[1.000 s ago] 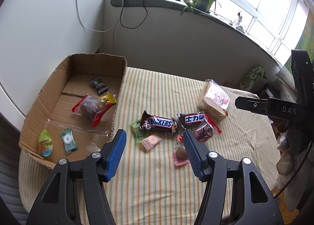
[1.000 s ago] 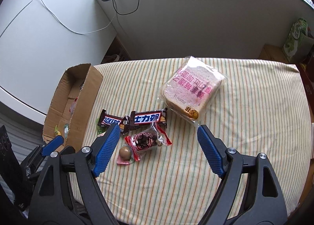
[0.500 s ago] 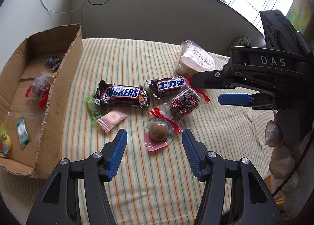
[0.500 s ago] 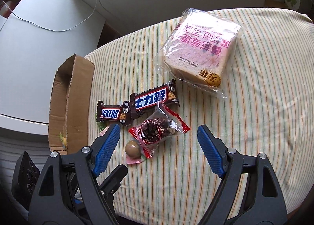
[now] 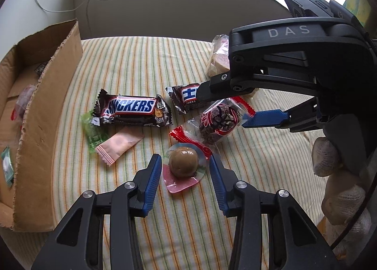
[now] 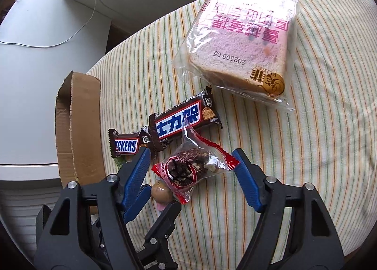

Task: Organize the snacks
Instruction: 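Grasp clear red-trimmed chocolate bag with right tool while left tool grasps brown ball candy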

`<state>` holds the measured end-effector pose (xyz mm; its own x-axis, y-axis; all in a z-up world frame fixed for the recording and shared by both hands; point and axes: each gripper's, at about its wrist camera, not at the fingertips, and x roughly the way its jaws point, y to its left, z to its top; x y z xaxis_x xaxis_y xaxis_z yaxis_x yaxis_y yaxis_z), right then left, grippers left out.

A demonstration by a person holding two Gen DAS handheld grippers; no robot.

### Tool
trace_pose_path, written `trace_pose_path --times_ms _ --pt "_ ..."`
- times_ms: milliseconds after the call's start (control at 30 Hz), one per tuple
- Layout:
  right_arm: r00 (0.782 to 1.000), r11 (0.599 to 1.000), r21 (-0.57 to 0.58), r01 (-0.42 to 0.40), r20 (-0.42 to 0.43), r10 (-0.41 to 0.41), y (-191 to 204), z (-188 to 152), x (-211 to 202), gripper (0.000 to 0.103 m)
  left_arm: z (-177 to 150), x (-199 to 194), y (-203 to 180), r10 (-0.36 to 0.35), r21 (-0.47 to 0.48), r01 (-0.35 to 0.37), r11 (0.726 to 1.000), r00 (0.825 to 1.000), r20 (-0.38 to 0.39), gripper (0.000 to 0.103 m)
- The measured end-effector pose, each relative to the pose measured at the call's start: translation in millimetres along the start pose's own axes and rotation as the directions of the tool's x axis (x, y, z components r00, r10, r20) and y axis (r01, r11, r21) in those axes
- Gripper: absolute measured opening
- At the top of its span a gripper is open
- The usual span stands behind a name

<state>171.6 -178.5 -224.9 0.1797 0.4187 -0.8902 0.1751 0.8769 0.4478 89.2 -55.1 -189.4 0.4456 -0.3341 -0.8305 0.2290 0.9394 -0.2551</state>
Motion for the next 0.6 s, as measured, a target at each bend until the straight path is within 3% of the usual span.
trace_pose_path --times_ms 167,200,233,400,433,600 --pt "0.999 0.999 -0.026 0.024 -0.022 -0.025 8 0 9 0.070 -2 5 2 0.000 -0.007 0.000 1.000 1.000 0.001 0.040" --pt "0.999 0.999 -0.034 0.037 -0.021 -0.038 11 0 11 0.066 -2 6 2 0.002 -0.007 -0.002 1.000 1.000 0.003 0.037" --pt "0.999 0.998 -0.041 0.044 -0.018 -0.045 13 0 11 0.056 -1 7 3 0.000 -0.010 0.001 1.000 1.000 0.004 0.037" --pt "0.999 0.999 -0.034 0.031 -0.013 -0.032 15 1 10 0.048 -3 6 4 -0.002 -0.001 0.002 1.000 1.000 0.019 0.032" --pt "1.000 0.999 -0.034 0.025 -0.011 -0.025 11 0 6 0.039 -3 7 2 0.000 -0.001 0.000 1.000 1.000 0.021 0.032" --pt "0.999 0.999 -0.040 0.028 0.018 -0.027 2 2 -7 0.039 -6 6 4 -0.009 -0.015 0.010 1.000 1.000 0.024 0.028"
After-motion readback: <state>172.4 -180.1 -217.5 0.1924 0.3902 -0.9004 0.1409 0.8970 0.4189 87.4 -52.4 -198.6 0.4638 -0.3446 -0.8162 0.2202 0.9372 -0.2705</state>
